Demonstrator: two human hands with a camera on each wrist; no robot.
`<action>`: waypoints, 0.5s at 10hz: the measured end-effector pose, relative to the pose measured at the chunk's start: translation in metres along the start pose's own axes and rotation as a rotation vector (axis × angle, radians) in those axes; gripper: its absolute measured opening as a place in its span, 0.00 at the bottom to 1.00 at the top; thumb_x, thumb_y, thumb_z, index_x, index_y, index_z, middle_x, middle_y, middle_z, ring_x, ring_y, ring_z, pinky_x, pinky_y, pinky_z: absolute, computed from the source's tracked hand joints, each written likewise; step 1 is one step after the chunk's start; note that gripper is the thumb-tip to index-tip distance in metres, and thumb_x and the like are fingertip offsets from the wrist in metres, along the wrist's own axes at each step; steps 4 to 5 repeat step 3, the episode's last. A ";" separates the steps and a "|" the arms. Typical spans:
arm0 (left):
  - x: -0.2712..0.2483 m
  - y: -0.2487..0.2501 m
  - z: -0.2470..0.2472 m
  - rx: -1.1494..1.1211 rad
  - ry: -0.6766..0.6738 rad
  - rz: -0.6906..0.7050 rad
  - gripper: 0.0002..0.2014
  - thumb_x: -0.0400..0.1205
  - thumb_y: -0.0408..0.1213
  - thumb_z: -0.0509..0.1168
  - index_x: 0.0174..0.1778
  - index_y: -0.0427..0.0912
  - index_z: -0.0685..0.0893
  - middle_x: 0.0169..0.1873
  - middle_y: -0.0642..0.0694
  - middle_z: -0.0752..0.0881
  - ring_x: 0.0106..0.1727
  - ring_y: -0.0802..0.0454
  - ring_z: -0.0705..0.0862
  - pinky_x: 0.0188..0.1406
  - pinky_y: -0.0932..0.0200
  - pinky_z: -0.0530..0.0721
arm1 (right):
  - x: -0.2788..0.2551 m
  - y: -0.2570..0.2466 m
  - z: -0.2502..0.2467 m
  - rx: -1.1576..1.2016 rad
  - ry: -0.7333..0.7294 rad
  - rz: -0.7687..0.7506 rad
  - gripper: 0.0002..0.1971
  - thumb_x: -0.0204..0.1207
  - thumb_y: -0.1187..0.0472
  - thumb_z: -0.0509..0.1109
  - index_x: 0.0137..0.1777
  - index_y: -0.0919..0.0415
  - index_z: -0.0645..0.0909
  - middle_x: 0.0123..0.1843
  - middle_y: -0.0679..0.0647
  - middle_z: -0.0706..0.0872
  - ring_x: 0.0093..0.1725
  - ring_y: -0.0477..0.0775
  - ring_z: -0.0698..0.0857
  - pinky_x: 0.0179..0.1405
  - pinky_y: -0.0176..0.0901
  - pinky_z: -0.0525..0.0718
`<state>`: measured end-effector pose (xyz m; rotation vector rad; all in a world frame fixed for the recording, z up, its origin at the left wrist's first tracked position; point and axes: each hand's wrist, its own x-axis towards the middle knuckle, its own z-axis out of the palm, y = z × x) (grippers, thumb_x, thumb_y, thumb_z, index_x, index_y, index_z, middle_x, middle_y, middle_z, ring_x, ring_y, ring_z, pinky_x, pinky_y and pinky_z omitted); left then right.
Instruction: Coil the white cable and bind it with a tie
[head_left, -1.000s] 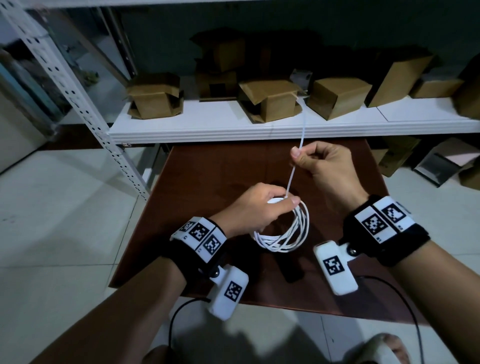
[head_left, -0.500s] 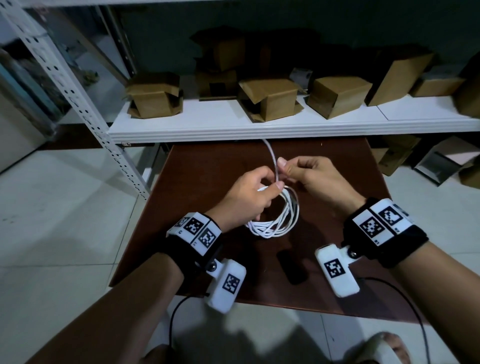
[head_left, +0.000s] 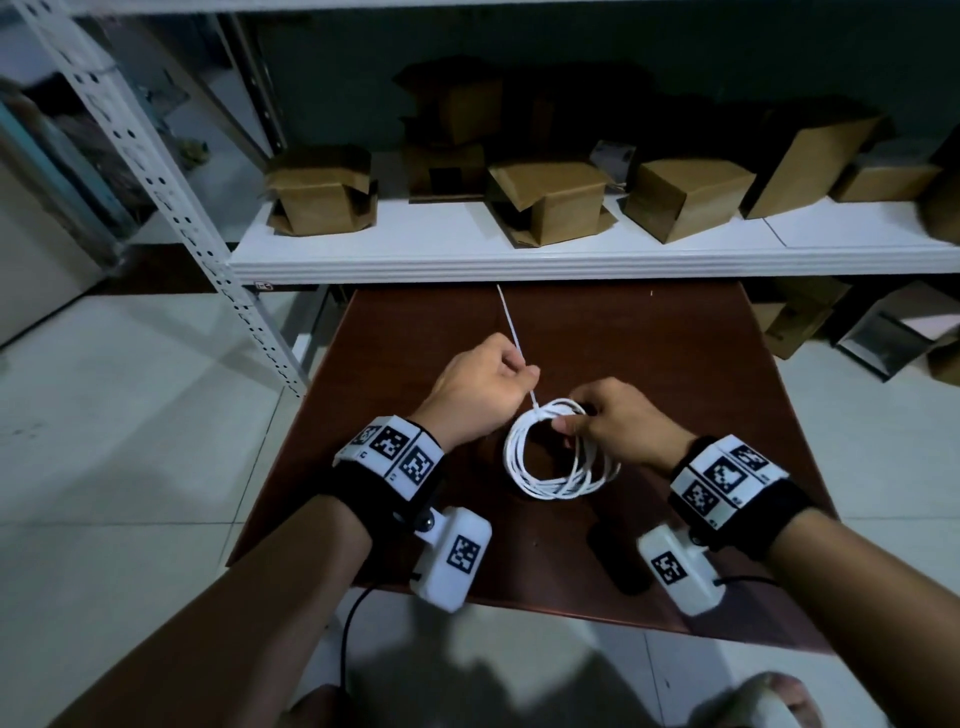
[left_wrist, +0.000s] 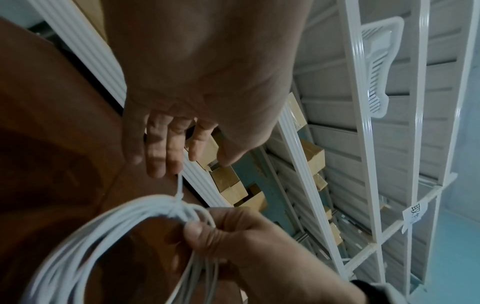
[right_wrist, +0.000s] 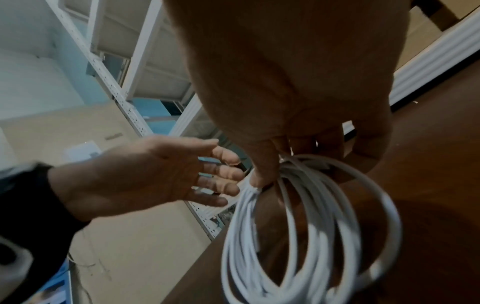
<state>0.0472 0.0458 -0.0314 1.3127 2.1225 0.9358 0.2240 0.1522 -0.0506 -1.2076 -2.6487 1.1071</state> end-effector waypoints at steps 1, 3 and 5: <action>0.002 0.001 -0.002 -0.009 0.046 -0.007 0.10 0.85 0.52 0.69 0.50 0.50 0.83 0.37 0.54 0.91 0.47 0.50 0.90 0.50 0.52 0.84 | 0.002 0.006 0.008 -0.051 -0.002 0.045 0.16 0.82 0.50 0.77 0.33 0.52 0.81 0.31 0.45 0.84 0.34 0.46 0.82 0.33 0.41 0.75; 0.013 -0.004 -0.004 -0.110 0.180 -0.062 0.11 0.79 0.55 0.68 0.46 0.52 0.82 0.38 0.54 0.91 0.48 0.49 0.92 0.57 0.44 0.88 | 0.012 0.011 0.003 -0.056 0.126 0.146 0.12 0.79 0.47 0.78 0.56 0.51 0.86 0.52 0.51 0.90 0.58 0.56 0.88 0.51 0.41 0.79; 0.013 -0.004 -0.004 -0.110 0.180 -0.062 0.11 0.79 0.55 0.68 0.46 0.52 0.82 0.38 0.54 0.91 0.48 0.49 0.92 0.57 0.44 0.88 | 0.012 0.011 0.003 -0.056 0.126 0.146 0.12 0.79 0.47 0.78 0.56 0.51 0.86 0.52 0.51 0.90 0.58 0.56 0.88 0.51 0.41 0.79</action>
